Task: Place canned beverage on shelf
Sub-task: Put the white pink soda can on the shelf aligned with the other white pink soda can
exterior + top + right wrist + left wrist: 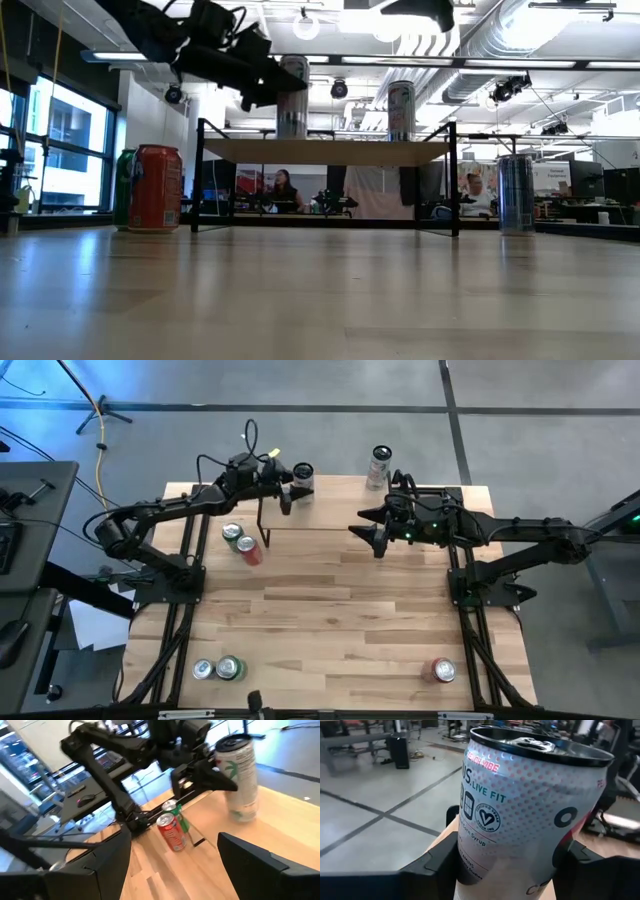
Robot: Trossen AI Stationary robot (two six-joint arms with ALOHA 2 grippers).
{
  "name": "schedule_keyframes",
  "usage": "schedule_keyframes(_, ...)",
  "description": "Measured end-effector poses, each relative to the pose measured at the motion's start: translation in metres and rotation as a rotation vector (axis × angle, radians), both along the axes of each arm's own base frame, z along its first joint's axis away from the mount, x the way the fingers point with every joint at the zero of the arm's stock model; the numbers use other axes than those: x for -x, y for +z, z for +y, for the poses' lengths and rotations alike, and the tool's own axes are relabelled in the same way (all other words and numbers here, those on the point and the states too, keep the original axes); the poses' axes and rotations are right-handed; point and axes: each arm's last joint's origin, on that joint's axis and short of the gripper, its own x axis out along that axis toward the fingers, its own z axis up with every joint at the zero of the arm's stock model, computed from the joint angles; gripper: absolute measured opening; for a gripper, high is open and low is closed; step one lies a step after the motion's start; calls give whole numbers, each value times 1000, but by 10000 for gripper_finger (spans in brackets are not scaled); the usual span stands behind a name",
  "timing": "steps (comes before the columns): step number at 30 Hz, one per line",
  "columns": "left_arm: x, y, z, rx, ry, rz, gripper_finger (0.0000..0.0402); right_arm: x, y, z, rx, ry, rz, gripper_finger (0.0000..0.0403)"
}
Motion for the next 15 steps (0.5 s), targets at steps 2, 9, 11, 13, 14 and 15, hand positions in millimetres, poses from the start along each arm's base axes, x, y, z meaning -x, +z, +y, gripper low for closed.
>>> schedule_keyframes(2,-3,1,-4,23,21,-12,195,0,0,-1,7,-33,-1,282)
schedule_keyframes(9,-20,3,-28,68,163,-56,194,-4,4,-4,74,-105,-47,282)
schedule_keyframes(11,-26,6,-36,47,216,-82,194,-6,5,-4,100,-113,-56,282)
schedule_keyframes(13,-30,7,-46,63,292,-103,194,-9,5,-5,118,-128,-62,282)
schedule_keyframes(14,-31,7,-50,72,334,-110,194,-11,5,-5,130,-134,-61,282)
schedule_keyframes(15,-33,7,-55,78,369,-112,195,-11,3,-6,140,-138,-48,282)
